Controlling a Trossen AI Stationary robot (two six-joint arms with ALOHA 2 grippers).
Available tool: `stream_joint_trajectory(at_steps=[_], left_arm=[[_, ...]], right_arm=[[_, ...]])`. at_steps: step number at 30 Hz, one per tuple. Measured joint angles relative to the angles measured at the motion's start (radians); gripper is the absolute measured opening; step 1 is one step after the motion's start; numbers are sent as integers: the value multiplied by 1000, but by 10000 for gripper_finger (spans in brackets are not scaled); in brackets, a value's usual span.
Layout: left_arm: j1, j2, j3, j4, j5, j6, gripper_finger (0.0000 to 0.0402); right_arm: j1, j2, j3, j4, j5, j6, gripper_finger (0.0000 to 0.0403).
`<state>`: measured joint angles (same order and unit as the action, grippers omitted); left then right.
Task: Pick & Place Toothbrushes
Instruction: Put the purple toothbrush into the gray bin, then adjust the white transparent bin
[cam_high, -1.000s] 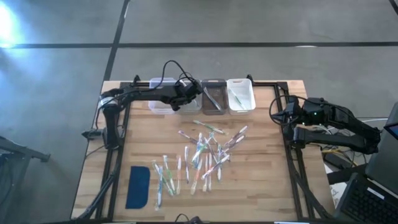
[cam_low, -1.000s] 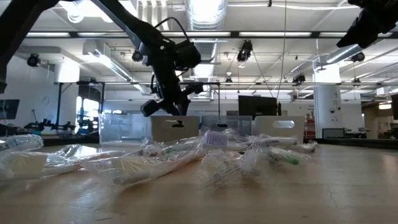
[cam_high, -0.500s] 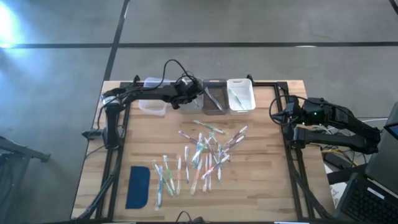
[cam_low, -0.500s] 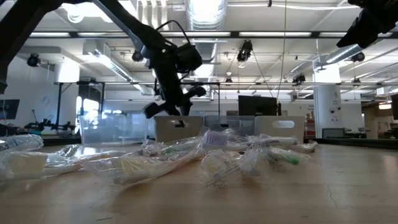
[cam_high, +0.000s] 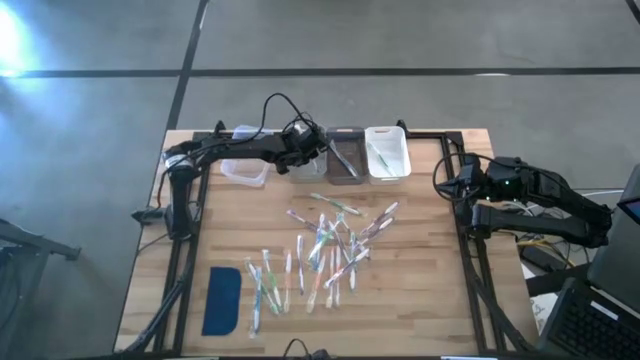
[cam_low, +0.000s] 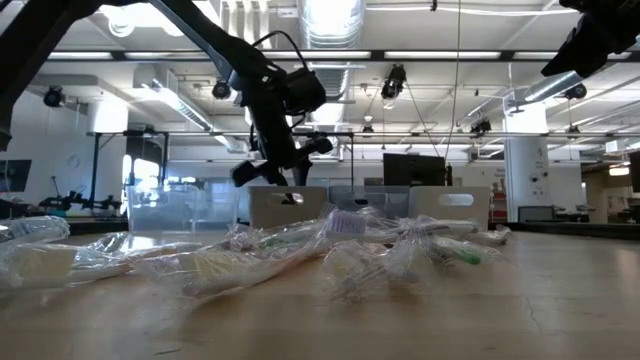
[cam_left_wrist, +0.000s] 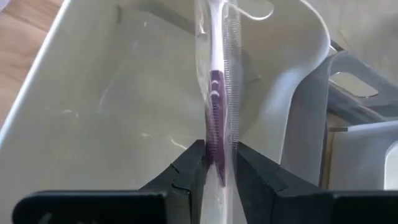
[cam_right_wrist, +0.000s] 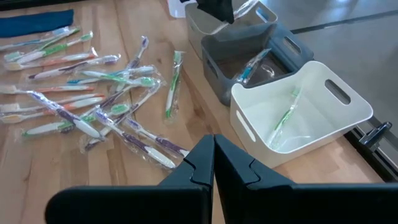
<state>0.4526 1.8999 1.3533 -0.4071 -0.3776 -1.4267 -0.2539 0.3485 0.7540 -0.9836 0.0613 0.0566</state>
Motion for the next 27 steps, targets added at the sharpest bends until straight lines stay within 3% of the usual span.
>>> stream_joint_trajectory(at_steps=[9, 15, 22, 27], left_arm=[[0, -1, 8, 4, 2, -29, 112], [-2, -4, 33, 7, -48, -28, 111], [5, -28, 125, -12, -55, 219, 110], [33, -58, 242, -298, -60, 381, 104]], right_arm=[[0, 0, 0, 0, 0, 0, 8], [0, 0, 0, 0, 0, 0, 8], [0, 0, 0, 0, 0, 0, 8], [0, 0, 0, 0, 0, 0, 8]])
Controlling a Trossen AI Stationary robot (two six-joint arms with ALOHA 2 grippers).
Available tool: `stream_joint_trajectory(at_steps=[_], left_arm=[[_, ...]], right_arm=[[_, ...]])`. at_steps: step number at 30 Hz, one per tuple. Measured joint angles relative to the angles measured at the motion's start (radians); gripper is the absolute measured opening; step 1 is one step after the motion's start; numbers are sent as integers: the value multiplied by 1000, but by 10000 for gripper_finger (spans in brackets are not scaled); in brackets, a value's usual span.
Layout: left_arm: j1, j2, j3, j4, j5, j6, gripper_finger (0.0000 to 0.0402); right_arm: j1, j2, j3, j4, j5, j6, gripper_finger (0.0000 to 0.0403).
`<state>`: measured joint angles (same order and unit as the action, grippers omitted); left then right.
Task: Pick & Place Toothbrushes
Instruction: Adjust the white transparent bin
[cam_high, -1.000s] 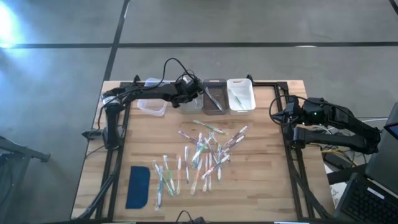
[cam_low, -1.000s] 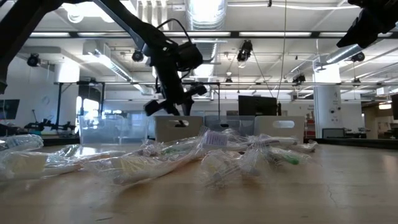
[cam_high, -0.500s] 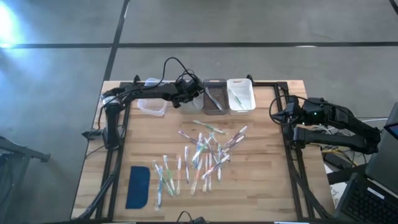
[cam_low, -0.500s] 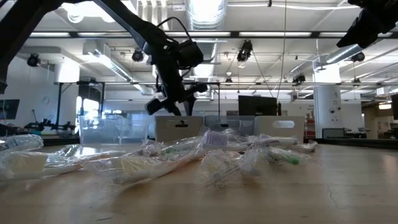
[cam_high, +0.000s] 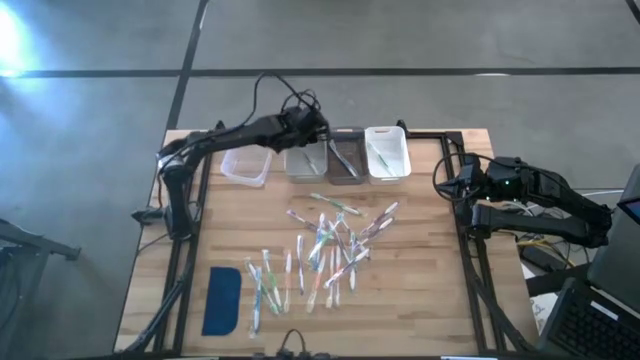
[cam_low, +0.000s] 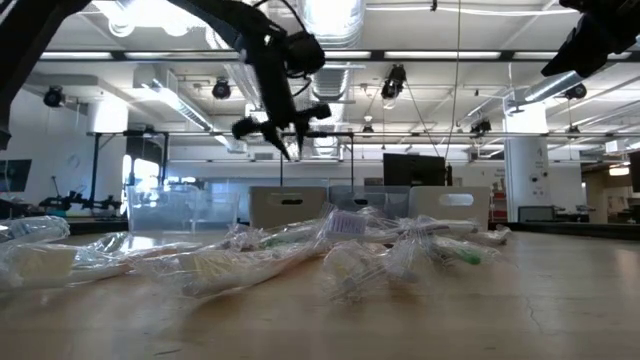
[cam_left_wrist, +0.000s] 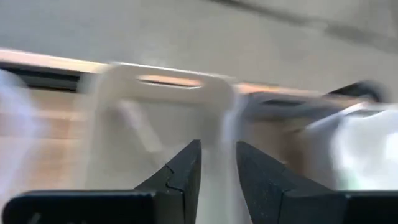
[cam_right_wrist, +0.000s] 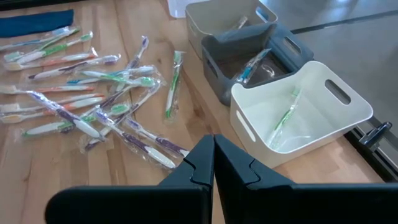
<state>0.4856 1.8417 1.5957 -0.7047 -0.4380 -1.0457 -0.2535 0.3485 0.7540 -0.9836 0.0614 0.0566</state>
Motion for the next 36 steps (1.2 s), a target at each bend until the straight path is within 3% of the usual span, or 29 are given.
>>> stream_joint_trajectory(at_steps=[7, 10, 13, 18, 25, 36], left_arm=[[73, -32, 143, -584, -91, 169, 45], [108, -58, 157, -750, -139, 234, 13], [156, -81, 146, -862, -169, 285, 6], [241, -137, 70, -868, -174, 387, 4], [377, -215, -135, -821, -162, 459, 2], [431, -255, -482, -425, -100, 600, 1]], right_arm=[[0, 0, 0, 0, 0, 0, 8], [0, 0, 0, 0, 0, 0, 8], [0, 0, 0, 0, 0, 0, 8], [0, 0, 0, 0, 0, 0, 8], [0, 0, 0, 0, 0, 0, 8], [0, 0, 0, 0, 0, 0, 8]])
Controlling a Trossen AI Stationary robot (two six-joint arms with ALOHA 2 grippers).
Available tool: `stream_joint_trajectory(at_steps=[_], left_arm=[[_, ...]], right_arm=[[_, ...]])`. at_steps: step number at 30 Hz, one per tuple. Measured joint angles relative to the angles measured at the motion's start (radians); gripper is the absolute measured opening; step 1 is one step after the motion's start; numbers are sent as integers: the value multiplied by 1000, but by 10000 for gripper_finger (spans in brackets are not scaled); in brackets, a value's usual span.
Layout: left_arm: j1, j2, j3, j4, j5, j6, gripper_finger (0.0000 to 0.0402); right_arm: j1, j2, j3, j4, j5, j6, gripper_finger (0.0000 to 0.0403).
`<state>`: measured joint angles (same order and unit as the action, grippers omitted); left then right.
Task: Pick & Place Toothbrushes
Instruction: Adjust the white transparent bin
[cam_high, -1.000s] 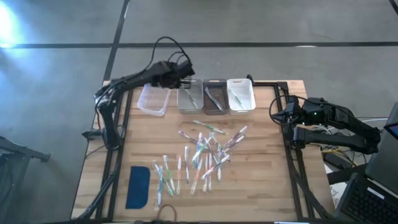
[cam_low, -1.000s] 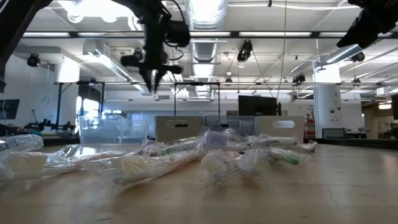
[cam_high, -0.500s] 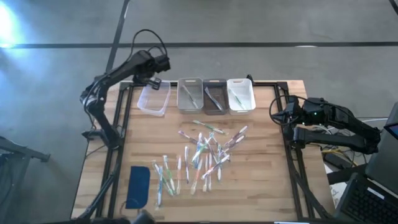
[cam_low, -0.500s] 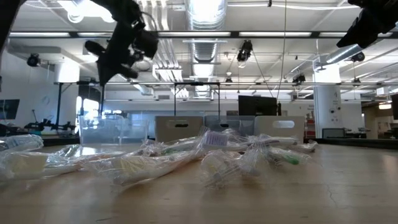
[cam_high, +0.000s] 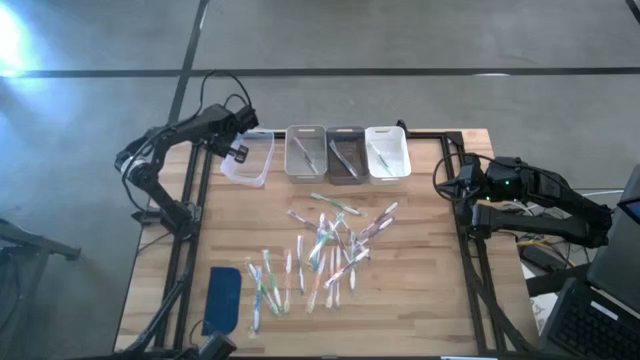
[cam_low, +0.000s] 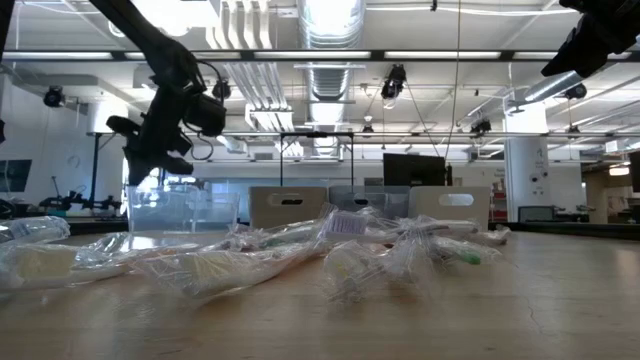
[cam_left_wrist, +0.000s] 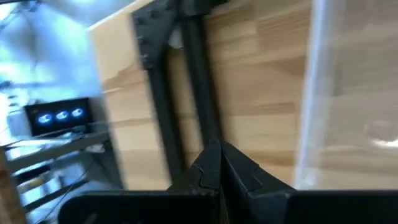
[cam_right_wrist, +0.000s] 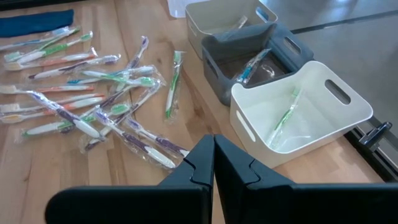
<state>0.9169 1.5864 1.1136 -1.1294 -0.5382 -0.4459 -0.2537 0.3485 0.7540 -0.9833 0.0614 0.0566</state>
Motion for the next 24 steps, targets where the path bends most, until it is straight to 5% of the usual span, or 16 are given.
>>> stream_joint_trajectory(at_steps=[14, 24], left_arm=[[0, -2, -101, 306, 268, 48, 1], [-1, -5, -91, 373, 277, 190, 1]], right_arm=[[0, 0, 0, 0, 0, 0, 8], [0, 0, 0, 0, 0, 0, 8]])
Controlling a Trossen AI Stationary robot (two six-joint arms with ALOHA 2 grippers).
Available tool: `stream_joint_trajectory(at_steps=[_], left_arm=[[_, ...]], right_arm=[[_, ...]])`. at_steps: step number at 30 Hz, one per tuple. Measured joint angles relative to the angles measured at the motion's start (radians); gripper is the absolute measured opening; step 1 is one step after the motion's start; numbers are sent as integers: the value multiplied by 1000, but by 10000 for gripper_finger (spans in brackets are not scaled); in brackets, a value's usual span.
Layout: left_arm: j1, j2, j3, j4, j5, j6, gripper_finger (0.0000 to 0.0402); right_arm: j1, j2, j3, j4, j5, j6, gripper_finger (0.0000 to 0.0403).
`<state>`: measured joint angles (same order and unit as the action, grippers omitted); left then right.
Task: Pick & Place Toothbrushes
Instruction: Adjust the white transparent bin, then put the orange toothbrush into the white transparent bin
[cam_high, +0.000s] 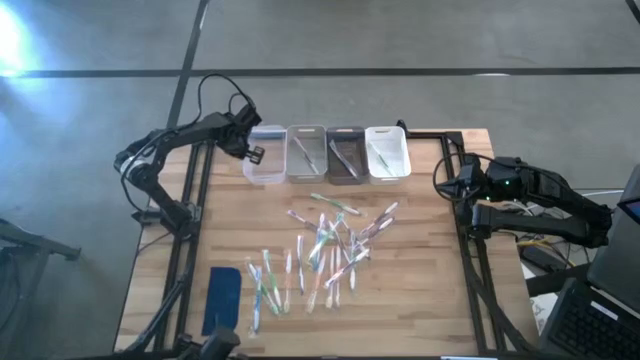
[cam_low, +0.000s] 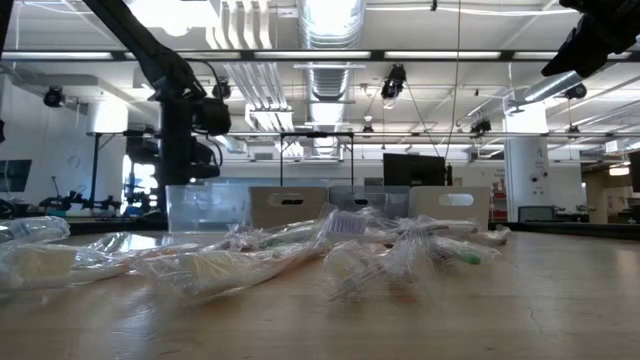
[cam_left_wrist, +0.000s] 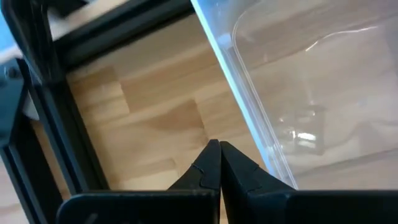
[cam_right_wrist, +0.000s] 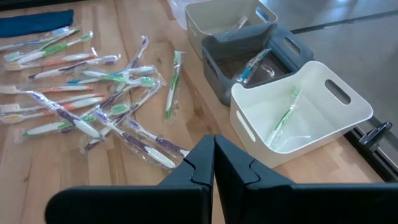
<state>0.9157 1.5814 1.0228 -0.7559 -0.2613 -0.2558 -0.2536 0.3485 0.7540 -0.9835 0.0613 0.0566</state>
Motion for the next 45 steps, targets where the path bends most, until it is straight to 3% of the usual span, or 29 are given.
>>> stream_joint_trajectory(at_steps=[8, 16, 20, 30, 45], left_arm=[[0, -21, 24, -35, -105, 22, 1], [-2, -222, 75, -70, -155, -35, 6], [-17, -330, 84, -68, -120, -72, 8], [-83, -480, 86, -29, 102, -109, 10], [-308, -488, 86, 55, 111, -265, 11]], right_arm=[[0, 0, 0, 0, 0, 0, 8], [0, 0, 0, 0, 0, 0, 8], [0, 0, 0, 0, 0, 0, 8], [0, 0, 0, 0, 0, 0, 8], [0, 0, 0, 0, 0, 0, 8]])
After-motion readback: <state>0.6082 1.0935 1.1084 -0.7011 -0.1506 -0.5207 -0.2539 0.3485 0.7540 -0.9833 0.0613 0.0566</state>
